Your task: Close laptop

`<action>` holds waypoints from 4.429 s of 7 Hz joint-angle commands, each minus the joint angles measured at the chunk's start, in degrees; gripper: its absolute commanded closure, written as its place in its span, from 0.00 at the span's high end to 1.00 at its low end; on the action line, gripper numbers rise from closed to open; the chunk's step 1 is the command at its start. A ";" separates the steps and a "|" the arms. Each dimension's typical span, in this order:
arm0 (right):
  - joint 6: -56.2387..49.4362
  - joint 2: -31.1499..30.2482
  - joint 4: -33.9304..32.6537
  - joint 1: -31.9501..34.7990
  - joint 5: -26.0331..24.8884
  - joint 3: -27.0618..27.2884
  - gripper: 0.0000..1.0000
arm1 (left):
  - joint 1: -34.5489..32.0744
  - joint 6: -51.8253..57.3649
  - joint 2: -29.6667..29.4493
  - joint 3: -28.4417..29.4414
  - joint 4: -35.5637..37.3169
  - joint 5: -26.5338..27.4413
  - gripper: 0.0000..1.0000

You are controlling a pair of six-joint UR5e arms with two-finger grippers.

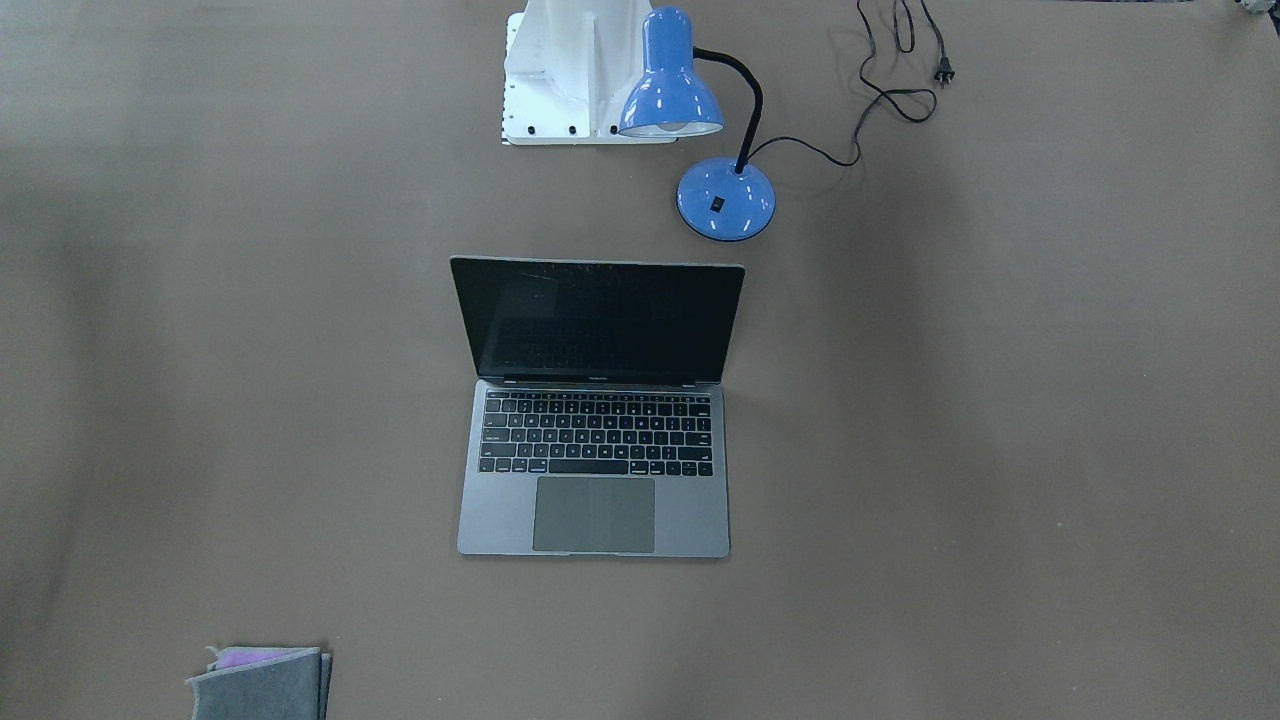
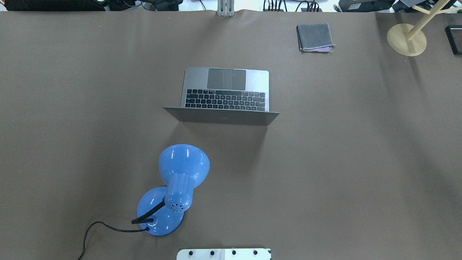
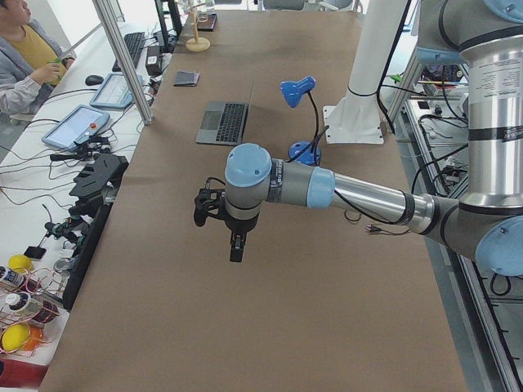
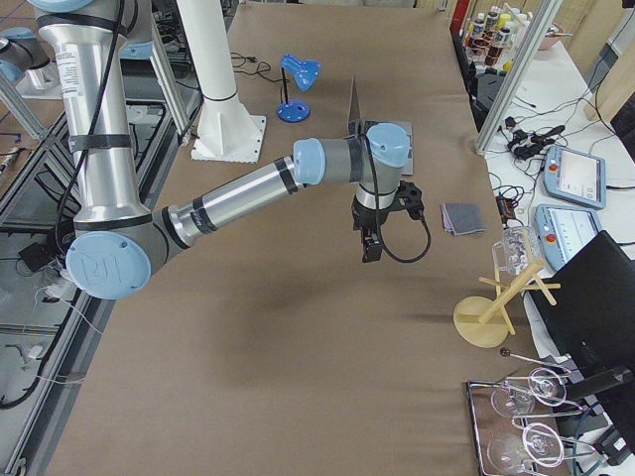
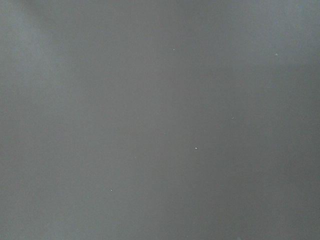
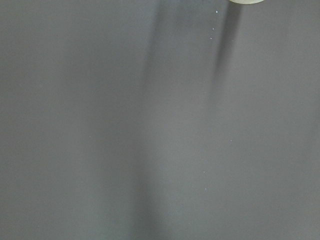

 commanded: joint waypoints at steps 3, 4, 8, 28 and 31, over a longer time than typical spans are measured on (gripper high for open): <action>0.00 -0.26 -0.09 0.09 0.18 0.03 1.00 | -0.05 -2.21 0.53 -0.66 -2.06 -0.67 0.98; 0.00 -0.52 0.00 0.09 0.10 0.12 1.00 | 0.04 -4.75 0.44 -1.01 -2.06 -0.67 0.98; 0.87 -1.14 1.13 -0.87 0.10 2.04 1.00 | 0.39 -8.81 0.44 -2.50 -2.32 -3.90 0.98; 78.48 23.56 20.98 -51.33 -28.54 5.15 0.00 | 59.80 -78.96 -39.29 -0.23 -6.62 27.08 0.00; 79.10 24.88 22.23 -51.24 -32.58 4.08 0.00 | 59.80 -78.96 -39.99 0.04 -7.51 29.46 0.00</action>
